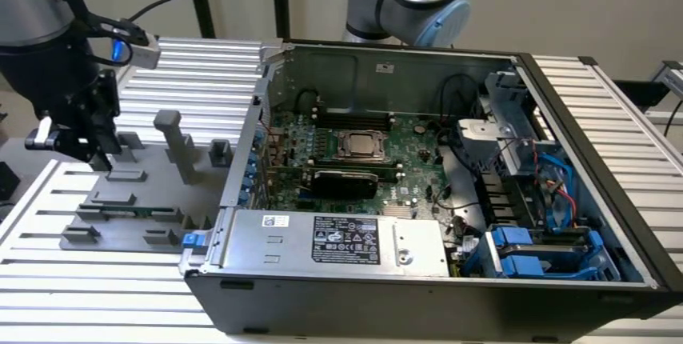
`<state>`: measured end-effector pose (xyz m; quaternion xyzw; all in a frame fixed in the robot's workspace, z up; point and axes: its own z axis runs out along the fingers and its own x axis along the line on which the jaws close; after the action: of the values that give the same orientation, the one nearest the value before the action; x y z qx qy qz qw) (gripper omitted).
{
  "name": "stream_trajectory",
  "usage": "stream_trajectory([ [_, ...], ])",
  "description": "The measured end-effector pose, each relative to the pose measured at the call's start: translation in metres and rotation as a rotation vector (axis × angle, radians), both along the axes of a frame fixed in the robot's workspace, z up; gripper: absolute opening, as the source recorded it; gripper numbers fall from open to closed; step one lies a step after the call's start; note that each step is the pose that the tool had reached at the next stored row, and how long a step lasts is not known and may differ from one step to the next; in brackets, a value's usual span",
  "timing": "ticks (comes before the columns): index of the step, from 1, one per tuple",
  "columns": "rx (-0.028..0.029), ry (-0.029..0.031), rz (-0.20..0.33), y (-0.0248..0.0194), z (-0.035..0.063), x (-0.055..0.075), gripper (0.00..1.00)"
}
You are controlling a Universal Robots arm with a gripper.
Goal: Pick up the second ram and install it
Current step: 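Pick up the second ram and move it above second insertion slot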
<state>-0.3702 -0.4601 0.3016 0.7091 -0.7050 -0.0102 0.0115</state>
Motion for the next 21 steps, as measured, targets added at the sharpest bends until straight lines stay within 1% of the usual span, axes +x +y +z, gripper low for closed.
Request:
stream_trajectory([
  [14,0.0002,0.0000,0.014,-0.0003,-0.0255,-0.001,0.36],
  [21,0.0002,0.0001,0.014,-0.0017,-0.0382,-0.001,0.36],
])
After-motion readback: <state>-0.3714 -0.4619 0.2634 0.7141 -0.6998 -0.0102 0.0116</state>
